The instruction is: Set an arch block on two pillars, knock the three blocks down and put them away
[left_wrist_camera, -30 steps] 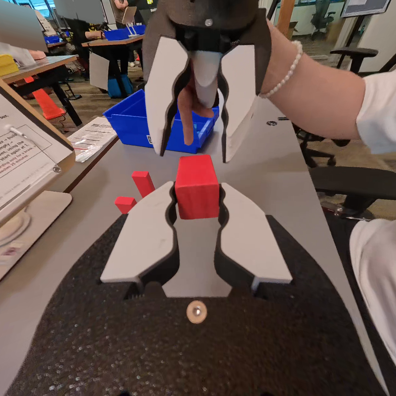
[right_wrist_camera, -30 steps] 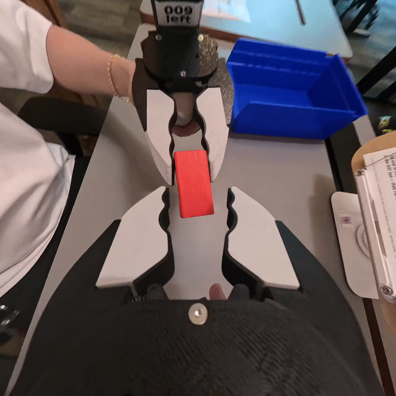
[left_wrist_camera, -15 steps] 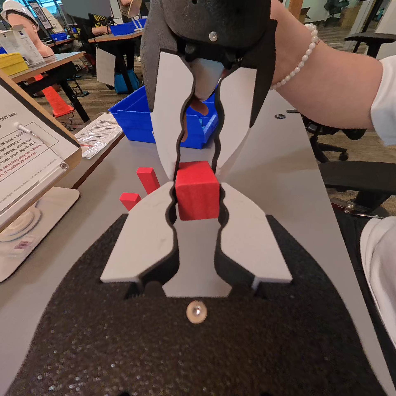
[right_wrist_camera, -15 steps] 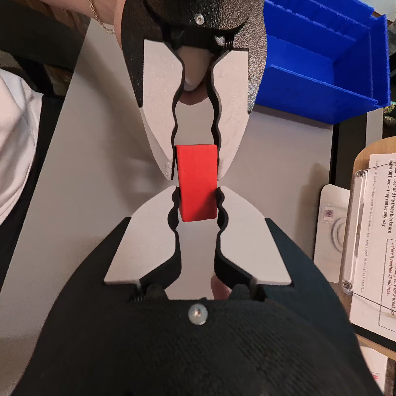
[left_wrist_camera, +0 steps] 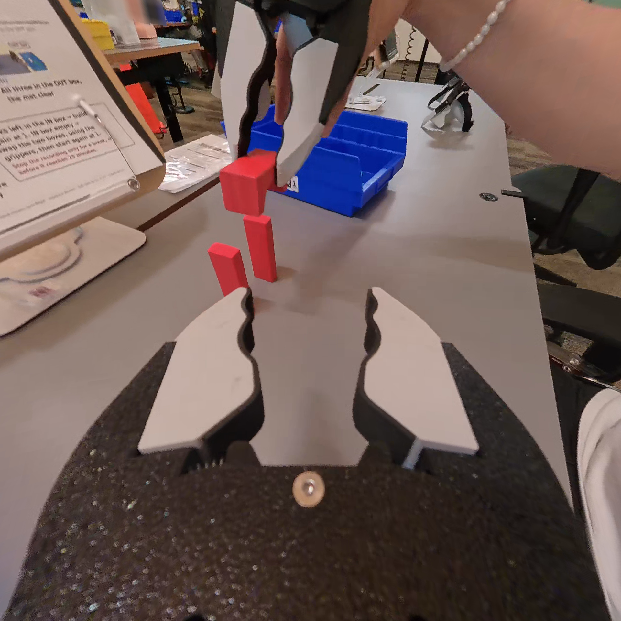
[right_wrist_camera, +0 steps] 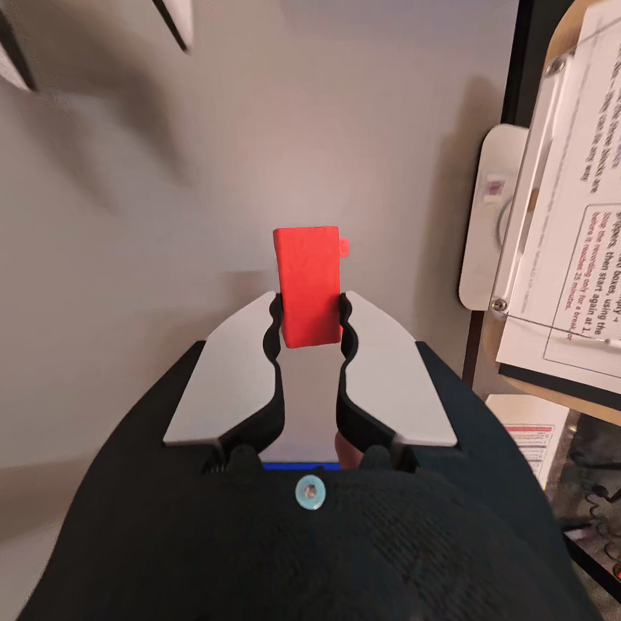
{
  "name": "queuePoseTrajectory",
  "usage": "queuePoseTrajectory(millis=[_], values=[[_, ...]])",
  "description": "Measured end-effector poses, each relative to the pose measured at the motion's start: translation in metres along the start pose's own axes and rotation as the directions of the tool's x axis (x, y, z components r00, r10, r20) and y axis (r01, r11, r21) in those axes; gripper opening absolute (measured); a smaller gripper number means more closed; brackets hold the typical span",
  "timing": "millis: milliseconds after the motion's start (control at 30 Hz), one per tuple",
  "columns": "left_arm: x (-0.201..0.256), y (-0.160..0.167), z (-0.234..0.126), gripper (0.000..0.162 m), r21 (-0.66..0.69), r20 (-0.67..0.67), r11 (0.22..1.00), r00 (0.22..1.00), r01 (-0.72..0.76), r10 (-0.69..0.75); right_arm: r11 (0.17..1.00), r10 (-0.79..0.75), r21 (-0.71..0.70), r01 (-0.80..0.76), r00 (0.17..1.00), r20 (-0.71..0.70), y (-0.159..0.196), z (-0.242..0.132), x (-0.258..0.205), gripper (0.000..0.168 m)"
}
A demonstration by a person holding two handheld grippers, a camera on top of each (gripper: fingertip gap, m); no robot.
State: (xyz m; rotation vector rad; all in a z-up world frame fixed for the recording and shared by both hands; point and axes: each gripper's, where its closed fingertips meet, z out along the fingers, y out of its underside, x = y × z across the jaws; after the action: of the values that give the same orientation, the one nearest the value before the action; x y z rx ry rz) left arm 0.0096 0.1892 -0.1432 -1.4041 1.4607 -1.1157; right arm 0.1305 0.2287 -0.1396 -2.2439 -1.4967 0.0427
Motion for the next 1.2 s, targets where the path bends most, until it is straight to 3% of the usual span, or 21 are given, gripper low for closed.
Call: queuePoseTrajectory(millis=[33,467,1200], values=[[0.001,0.004,0.0,0.063,-0.002,-0.004,1.0,1.0,0.014,-0.014,1.0,-0.005,-0.02,0.005,1.0,0.003,0.006,0.005,0.003,0.033],[0.008,0.027,-0.003,0.059,-0.023,-0.041,0.997,0.996,0.076,-0.077,1.0,0.0,-0.003,0.0,0.999,0.035,0.024,0.039,0.024,0.033],[0.013,0.036,0.004,0.056,-0.04,-0.064,0.995,0.994,0.089,-0.092,1.0,0.013,-0.019,-0.012,0.999,0.042,0.027,0.046,0.023,0.034]])
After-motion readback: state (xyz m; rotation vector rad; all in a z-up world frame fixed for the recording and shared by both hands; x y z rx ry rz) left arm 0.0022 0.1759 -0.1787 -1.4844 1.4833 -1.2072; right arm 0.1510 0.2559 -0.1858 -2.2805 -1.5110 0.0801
